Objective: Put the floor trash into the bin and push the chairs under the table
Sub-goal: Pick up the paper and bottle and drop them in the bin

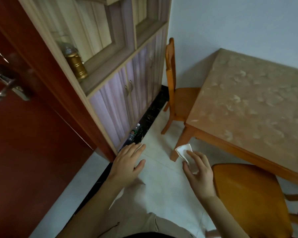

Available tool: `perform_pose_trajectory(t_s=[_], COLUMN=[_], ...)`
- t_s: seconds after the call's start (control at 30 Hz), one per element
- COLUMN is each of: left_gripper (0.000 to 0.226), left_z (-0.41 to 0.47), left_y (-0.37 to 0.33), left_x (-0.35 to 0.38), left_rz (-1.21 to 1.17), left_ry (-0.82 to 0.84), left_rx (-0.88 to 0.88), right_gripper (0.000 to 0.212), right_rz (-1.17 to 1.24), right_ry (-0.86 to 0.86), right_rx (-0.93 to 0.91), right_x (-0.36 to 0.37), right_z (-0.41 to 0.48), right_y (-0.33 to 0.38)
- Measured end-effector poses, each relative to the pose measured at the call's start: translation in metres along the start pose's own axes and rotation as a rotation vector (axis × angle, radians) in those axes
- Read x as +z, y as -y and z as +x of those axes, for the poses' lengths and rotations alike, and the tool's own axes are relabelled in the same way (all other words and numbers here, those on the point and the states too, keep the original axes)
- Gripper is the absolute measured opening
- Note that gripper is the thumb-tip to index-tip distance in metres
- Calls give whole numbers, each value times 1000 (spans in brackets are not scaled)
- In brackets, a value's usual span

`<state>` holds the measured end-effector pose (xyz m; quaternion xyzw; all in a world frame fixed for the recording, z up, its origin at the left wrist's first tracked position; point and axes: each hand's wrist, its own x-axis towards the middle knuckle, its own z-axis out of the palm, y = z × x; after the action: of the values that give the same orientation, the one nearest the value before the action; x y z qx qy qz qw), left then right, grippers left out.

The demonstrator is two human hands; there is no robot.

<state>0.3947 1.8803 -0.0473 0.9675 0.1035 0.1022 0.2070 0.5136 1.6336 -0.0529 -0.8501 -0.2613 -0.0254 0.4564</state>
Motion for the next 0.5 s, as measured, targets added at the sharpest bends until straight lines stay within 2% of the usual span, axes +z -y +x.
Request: perform_pose_trajectory(t_s=[0.23, 0.5], left_gripper=[51, 51], left_z=[103, 221], left_y=[120, 239], left_x=[1, 30], left_rz=[-23, -57], left_ry=[38, 126], left_rx=[-26, -91], right_gripper=[42, 38], right_rz=[-4, -7], right_ry=[22, 5], right_rx=[-26, 99], right_x=[100, 211], right_z=[111, 235], right_y=[-7, -32])
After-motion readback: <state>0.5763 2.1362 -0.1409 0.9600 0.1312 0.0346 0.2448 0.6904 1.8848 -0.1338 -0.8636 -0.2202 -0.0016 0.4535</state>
